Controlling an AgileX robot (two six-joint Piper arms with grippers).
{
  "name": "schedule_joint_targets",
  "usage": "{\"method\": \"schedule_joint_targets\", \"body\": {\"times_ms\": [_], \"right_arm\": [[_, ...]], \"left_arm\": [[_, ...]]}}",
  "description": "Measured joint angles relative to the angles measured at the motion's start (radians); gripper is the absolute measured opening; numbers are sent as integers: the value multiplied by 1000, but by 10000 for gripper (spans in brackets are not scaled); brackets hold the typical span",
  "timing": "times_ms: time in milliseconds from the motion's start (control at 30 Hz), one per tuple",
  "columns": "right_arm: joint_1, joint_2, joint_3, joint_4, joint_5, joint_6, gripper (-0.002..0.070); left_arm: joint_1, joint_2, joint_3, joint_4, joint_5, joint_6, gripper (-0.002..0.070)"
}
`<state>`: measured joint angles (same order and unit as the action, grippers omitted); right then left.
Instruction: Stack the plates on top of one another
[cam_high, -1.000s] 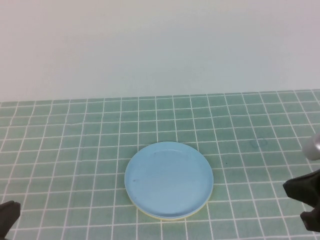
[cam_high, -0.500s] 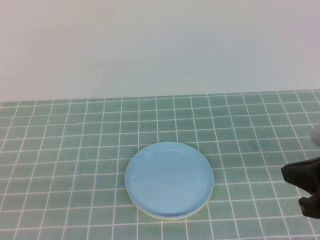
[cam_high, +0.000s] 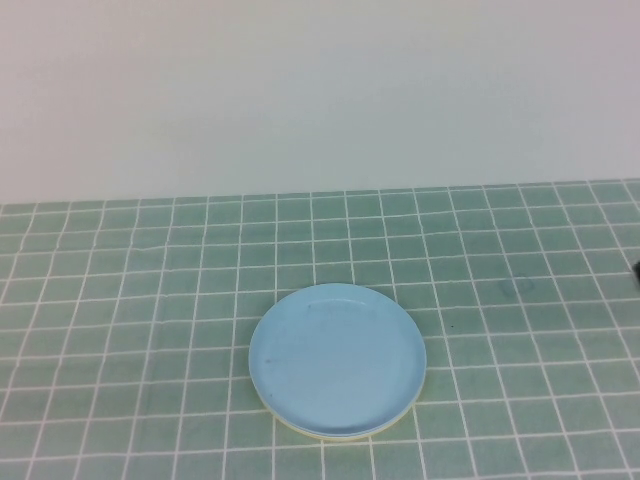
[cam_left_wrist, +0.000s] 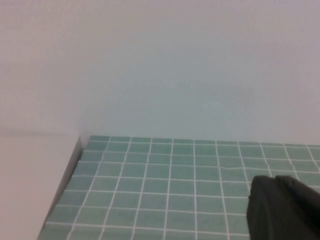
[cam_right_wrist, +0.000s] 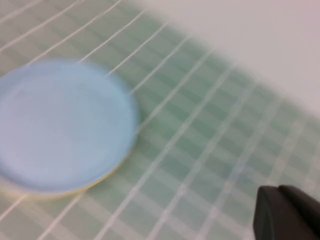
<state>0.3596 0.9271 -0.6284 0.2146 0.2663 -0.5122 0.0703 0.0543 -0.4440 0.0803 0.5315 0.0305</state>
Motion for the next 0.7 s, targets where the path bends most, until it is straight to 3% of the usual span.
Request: {"method": "schedule_joint_targets", "body": {"times_ms": [300,533,633,700], "right_arm": [[-215,-428,277,-9,-79,18,1],[-315,-739,496,14,-79,30,0],[-329,-816,554,46,-79,33,0],[-330,-841,587,51,-79,33,0]], "left_arm": [[-2,-74,226,-133,-135,0,0],[9,-83,472,-217,-283,0,0],[21,-83,472,-219,-186,0,0],[28,-83,477,-218,-210,0,0]]}}
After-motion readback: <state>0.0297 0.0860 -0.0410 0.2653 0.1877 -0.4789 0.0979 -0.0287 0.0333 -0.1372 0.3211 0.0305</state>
